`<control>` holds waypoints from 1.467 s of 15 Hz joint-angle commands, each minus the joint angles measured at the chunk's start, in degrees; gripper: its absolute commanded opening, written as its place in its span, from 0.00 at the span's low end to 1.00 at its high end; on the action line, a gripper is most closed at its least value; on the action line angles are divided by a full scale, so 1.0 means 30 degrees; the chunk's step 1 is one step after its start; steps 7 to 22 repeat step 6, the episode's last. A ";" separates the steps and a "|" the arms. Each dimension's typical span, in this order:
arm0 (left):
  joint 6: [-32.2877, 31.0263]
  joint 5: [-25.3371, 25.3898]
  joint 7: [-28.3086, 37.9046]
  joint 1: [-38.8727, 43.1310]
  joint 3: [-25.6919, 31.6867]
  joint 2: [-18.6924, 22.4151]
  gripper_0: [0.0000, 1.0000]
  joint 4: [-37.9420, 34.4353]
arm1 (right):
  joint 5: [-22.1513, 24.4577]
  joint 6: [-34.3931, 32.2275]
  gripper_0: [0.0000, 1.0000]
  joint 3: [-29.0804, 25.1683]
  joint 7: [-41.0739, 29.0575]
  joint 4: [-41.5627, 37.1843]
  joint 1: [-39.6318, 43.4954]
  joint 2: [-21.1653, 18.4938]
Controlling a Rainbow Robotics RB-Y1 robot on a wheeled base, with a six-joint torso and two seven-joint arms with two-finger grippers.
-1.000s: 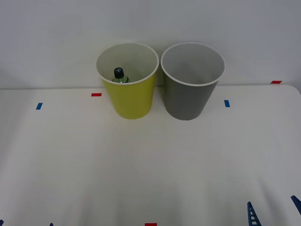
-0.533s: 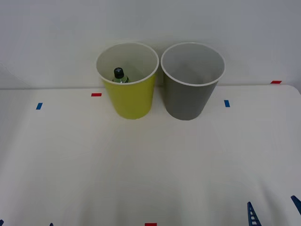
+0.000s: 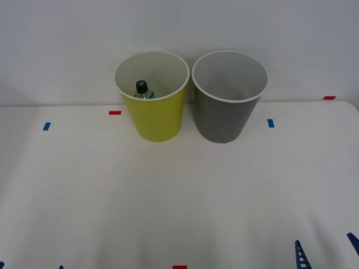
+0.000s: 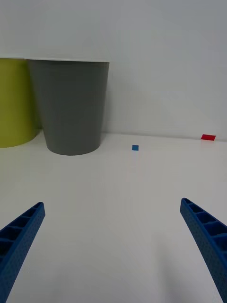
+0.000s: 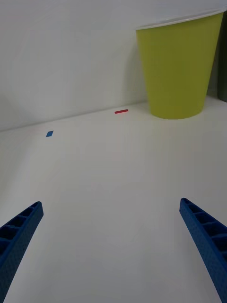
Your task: Put cans in the gray bin and PET bottles in the light green bin.
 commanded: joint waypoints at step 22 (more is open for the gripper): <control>0.0001 0.0000 0.0000 0.0000 0.0000 0.0000 1.00 0.0000 | 0.0000 0.0000 1.00 0.0000 0.0000 0.0000 0.0000 0.0000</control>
